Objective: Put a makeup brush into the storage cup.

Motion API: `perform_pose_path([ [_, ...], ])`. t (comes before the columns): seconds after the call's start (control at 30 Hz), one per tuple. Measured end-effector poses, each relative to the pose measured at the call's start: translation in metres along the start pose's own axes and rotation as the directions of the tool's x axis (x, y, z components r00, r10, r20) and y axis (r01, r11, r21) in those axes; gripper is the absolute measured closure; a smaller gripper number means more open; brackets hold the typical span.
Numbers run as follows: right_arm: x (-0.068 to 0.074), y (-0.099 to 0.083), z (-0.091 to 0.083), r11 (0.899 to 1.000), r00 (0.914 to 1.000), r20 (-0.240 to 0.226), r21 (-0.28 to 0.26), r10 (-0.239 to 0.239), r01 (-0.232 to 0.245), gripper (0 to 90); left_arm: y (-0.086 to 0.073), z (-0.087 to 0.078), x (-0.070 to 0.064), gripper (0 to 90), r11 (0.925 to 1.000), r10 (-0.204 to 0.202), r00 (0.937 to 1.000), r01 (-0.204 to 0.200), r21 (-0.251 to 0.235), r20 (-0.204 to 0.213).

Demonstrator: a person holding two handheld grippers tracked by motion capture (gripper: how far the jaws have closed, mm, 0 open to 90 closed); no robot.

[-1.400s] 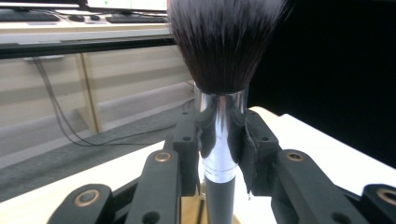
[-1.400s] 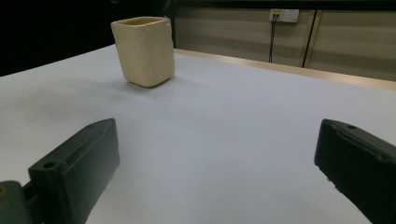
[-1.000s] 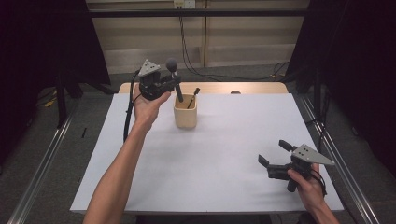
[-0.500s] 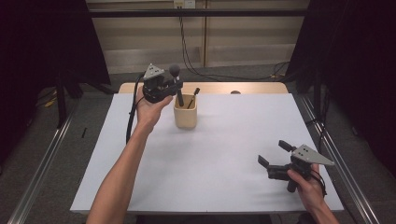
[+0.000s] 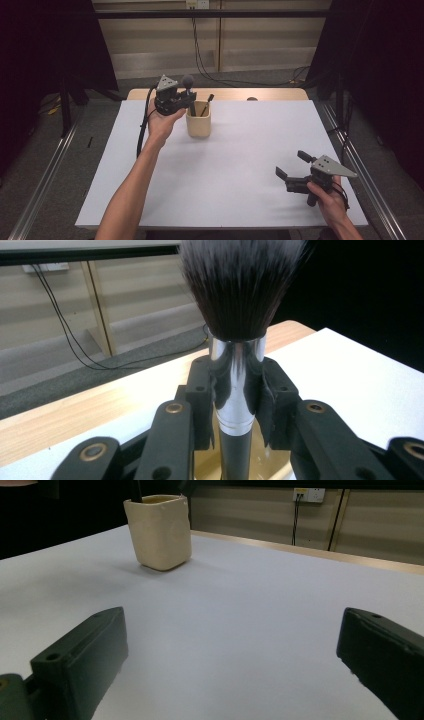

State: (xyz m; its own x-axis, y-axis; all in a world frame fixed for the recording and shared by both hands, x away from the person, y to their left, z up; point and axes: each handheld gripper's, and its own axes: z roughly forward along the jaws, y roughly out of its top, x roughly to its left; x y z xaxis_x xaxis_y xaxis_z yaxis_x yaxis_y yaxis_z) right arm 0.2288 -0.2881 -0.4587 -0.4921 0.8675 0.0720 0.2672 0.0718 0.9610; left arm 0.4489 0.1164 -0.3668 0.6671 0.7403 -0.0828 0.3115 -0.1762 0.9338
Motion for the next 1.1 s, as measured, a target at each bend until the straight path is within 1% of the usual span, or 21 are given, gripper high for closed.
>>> perform_pose_path([
  [0.17,0.0,0.0,0.0,1.0,1.0,0.003,0.001,0.0,0.0,0.0,-0.006,0.003,0.0,71.0,0.9999,-0.001,1.0,0.001,0.013,0.002],
  [0.27,0.0,0.0,0.0,1.0,1.0,0.003,0.002,0.0,0.0,0.0,-0.01,0.004,0.0,71.0,0.9999,-0.007,1.0,0.007,0.011,0.005],
  [0.47,0.0,0.0,0.001,1.0,1.0,-0.003,0.007,-0.006,0.006,0.0,-0.02,0.006,0.004,71.0,0.9996,-0.01,0.9999,0.01,0.028,-0.002],
  [0.83,0.0,0.0,0.001,1.0,1.0,-0.002,0.007,-0.008,0.008,0.0,-0.033,0.007,0.008,71.0,0.9989,-0.025,0.9997,0.025,0.039,-0.008],
  [0.87,0.0,0.0,0.001,1.0,1.0,-0.001,0.007,-0.009,0.009,0.0,-0.034,0.007,0.008,70.9,0.9989,-0.017,0.9998,0.017,0.043,-0.009],
  [0.93,0.0,0.0,0.001,1.0,1.0,-0.001,0.007,-0.005,0.005,0.0,-0.036,0.008,0.007,70.9,0.9991,-0.024,0.9997,0.024,0.034,-0.002],
  [1.1,0.0,0.0,0.002,1.0,1.0,0.002,0.005,-0.008,0.007,0.0,-0.039,0.01,0.006,70.9,0.9994,-0.014,0.9999,0.014,0.032,-0.002],
])
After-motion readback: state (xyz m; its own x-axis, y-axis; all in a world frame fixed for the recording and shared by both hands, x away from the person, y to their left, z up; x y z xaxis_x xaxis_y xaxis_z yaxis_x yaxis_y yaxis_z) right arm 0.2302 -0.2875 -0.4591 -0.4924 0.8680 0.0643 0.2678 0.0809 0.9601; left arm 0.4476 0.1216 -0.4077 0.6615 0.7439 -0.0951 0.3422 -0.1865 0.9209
